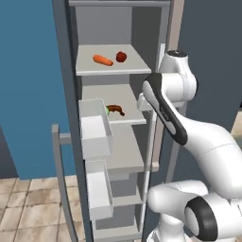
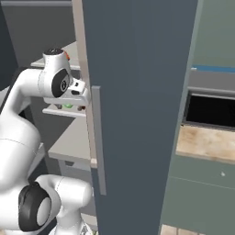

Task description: Take the bell pepper and carrot from the highest rack and move them to the second highest rack where the chicken drumstick and corn are located, to maximize freezer space. Close the freezer door after rearranging.

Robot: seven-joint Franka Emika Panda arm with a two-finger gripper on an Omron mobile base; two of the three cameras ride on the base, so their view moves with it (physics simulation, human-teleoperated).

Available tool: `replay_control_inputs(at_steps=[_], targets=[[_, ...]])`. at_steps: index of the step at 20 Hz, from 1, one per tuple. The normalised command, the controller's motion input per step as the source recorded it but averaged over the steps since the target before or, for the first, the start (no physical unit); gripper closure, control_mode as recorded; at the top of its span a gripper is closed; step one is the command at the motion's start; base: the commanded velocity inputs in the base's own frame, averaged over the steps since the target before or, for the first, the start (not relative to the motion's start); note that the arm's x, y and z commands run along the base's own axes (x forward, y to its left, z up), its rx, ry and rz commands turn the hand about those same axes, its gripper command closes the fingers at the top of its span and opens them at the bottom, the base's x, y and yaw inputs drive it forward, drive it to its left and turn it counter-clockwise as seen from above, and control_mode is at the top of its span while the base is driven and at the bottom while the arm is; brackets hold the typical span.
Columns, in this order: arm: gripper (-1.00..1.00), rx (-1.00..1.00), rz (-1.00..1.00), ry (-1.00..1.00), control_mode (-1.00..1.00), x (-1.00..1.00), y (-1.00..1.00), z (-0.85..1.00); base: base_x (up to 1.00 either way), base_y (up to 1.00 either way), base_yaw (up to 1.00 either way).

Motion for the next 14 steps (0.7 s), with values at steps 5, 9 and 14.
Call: replay_control_inputs(at_steps=[5,9,14], targets=[[-1.00,0.00,0.00,0.00,1.00,0.00,0.00,0.00,0.14,0.19,0.05],[-1.00,0.00,0.00,0.00,1.00,0.00,0.00,0.00,0.25,0.32,0.17],[-1.00,0.00,0.00,0.00,1.00,0.00,0.00,0.00,0.36,0.27,0.28]])
